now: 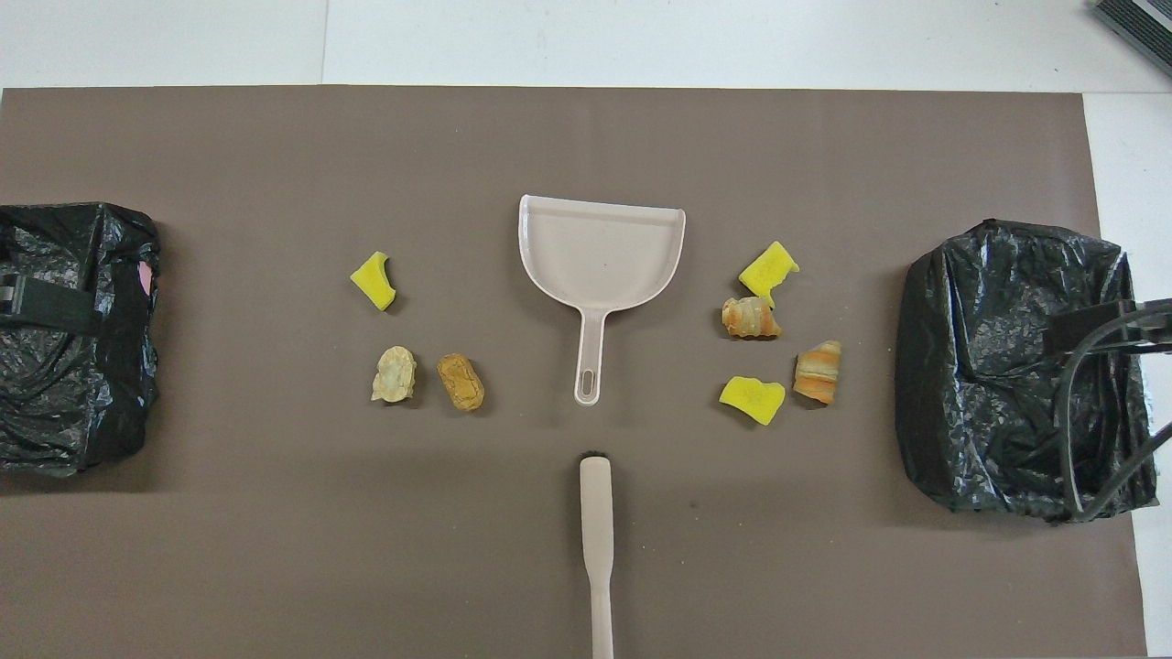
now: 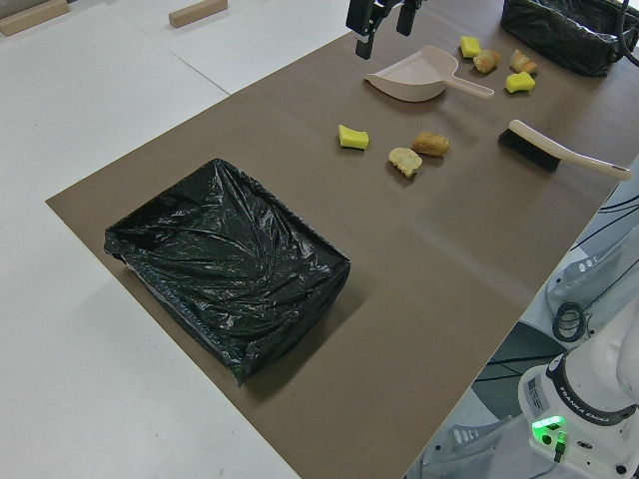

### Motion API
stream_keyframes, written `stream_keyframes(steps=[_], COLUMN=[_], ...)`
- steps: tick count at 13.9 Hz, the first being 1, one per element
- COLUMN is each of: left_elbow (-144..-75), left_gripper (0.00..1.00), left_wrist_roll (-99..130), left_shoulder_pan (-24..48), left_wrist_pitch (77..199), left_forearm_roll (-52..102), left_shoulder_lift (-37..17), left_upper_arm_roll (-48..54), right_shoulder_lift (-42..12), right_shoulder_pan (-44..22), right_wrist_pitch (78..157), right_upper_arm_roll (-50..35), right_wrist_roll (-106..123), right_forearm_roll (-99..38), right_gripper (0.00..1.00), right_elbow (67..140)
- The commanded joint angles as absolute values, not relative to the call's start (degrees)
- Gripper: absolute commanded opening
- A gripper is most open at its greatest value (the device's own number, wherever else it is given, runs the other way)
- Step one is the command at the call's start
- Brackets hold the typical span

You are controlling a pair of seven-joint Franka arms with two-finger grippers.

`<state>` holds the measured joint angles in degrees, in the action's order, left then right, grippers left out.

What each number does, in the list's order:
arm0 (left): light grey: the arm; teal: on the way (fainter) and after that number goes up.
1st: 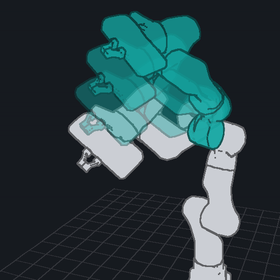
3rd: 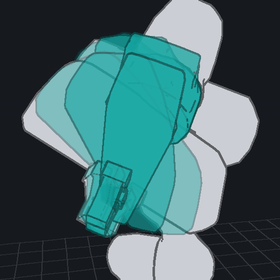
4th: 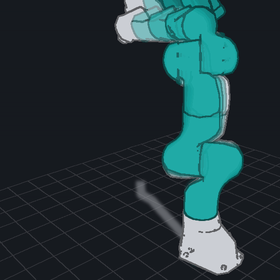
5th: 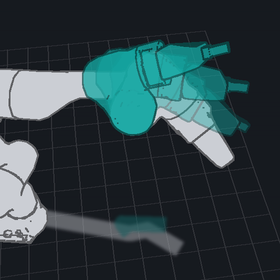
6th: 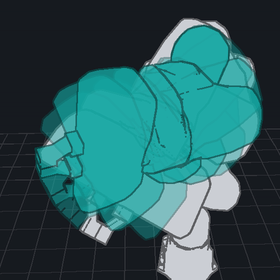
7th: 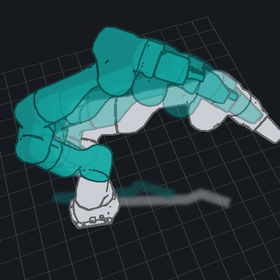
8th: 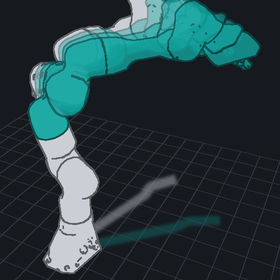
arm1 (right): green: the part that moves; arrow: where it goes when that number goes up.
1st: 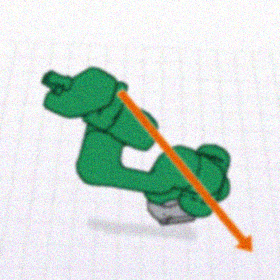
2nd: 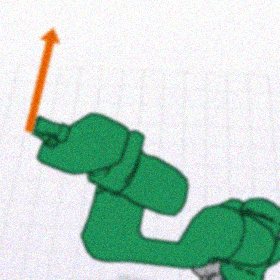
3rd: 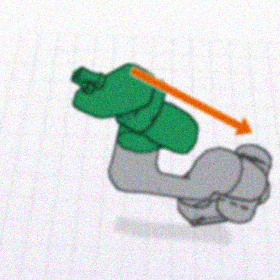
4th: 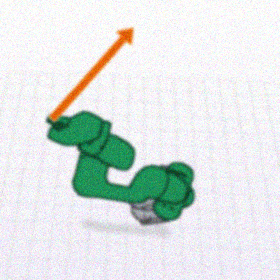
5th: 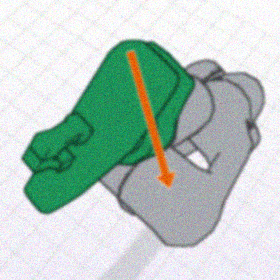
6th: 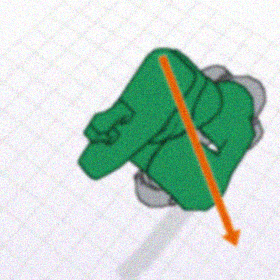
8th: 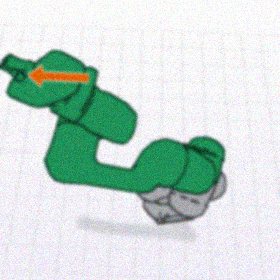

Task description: Sweep and dump trash in bin

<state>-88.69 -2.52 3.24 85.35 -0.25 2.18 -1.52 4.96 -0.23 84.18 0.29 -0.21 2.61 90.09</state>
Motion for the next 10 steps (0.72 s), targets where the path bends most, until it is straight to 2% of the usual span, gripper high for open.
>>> stream_keyframes(steps=[1,10], left_elbow=[-88.51,-88.51], left_gripper=[1.0,1.0], left_wrist_roll=[-3.08,-2.64], left_shoulder_pan=[2.29,2.64], left_wrist_pitch=[85.43,85.52], left_forearm_roll=[0.35,0.35], left_shoulder_lift=[2.46,2.46], left_upper_arm_roll=[-0.97,-0.97], right_shoulder_lift=[6.68,7.12], right_shoulder_pan=[-0.18,0.35], right_wrist_pitch=[83.41,83.94], right_upper_arm_roll=[-0.09,-0.09], right_wrist_roll=[0.7,1.14], right_forearm_roll=[3.08,2.46], right_gripper=[1.0,1.0], right_elbow=[91.75,93.08])
